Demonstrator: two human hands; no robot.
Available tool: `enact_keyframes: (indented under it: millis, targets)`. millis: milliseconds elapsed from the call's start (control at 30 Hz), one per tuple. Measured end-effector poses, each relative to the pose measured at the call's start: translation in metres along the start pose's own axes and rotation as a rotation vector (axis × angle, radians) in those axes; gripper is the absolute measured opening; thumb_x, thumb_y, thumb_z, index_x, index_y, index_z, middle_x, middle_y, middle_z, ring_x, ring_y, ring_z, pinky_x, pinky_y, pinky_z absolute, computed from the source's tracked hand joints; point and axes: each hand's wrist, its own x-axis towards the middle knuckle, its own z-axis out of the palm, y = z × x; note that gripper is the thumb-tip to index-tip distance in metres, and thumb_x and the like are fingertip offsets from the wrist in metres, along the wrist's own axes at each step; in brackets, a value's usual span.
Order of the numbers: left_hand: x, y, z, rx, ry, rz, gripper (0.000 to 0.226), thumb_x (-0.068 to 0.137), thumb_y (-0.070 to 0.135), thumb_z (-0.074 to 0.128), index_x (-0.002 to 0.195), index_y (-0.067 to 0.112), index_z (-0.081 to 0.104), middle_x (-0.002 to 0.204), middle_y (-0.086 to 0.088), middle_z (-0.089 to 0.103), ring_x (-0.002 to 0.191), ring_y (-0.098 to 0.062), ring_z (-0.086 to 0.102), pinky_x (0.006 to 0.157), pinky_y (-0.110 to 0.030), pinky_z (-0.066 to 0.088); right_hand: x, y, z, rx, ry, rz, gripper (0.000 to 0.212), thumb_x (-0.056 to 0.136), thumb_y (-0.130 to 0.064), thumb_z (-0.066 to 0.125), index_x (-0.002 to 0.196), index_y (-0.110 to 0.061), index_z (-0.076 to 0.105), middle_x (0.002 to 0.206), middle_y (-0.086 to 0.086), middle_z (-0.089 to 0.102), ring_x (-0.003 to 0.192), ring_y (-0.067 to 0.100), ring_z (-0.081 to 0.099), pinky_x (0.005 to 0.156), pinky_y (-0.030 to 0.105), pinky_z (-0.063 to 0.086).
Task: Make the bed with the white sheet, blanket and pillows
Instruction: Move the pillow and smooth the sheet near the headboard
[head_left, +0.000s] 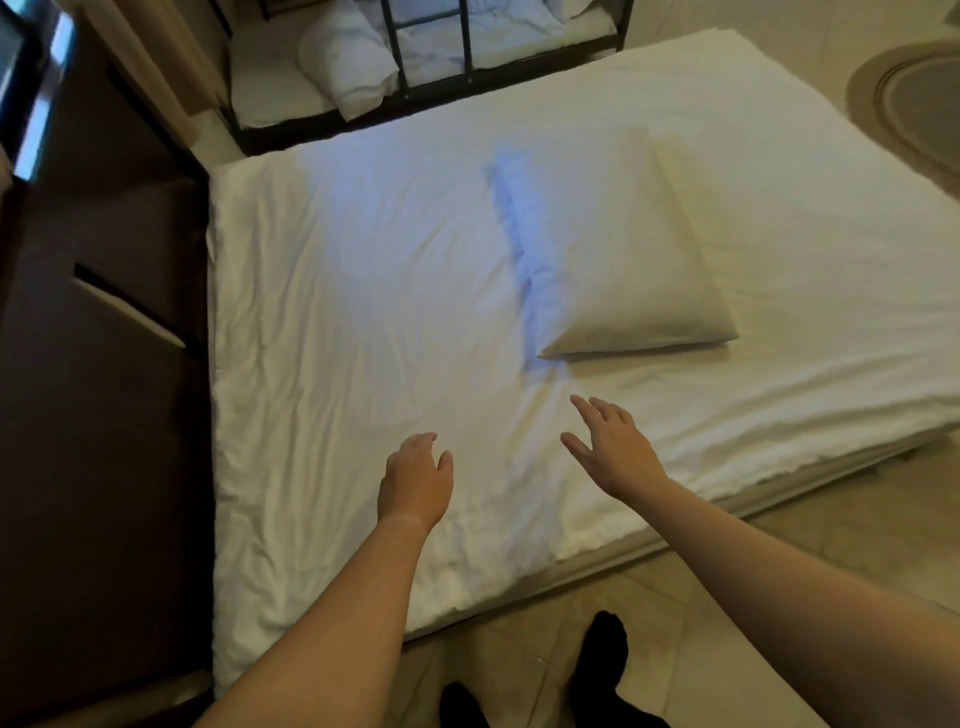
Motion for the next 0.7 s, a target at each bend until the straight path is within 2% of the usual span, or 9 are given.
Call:
enact_keyframes:
  millis: [167, 367, 700]
  targets:
    - [0.045, 0.068, 0.017, -0.03, -0.012, -0.007, 0.055, 0.104, 0.046, 0.044, 0.156, 0.027, 0.037, 0.161, -0.001, 0.034, 0.145, -0.027, 0.035, 0.116, -0.045, 0.037, 0.042, 0.051, -0.055, 0.05, 0.046, 0.033, 0.064, 0.101, -0.051, 0.048, 0.157, -0.025, 0.031, 0.159, 0.006, 0.036, 0.146, 0.027, 0.026, 0.114, 0.041, 0.033]
    - [0.107, 0.134, 0.034, -0.069, -0.002, 0.0, 0.06, 0.104, 0.049, 0.041, 0.16, 0.035, 0.024, 0.164, 0.001, 0.023, 0.149, -0.026, 0.026, 0.114, -0.048, 0.036, 0.11, 0.098, -0.098, 0.083, 0.073, 0.089, 0.064, 0.1, -0.051, 0.05, 0.156, -0.026, 0.031, 0.158, 0.002, 0.035, 0.143, 0.028, 0.028, 0.109, 0.044, 0.037]
    - [0.238, 0.233, 0.052, -0.104, -0.045, 0.023, 0.063, 0.104, 0.057, 0.034, 0.161, 0.045, 0.01, 0.168, 0.005, 0.012, 0.152, -0.026, 0.019, 0.117, -0.048, 0.03, 0.24, 0.157, -0.149, 0.157, 0.114, 0.173, 0.067, 0.1, -0.053, 0.049, 0.158, -0.032, 0.025, 0.164, 0.007, 0.025, 0.15, 0.029, 0.019, 0.118, 0.048, 0.028]
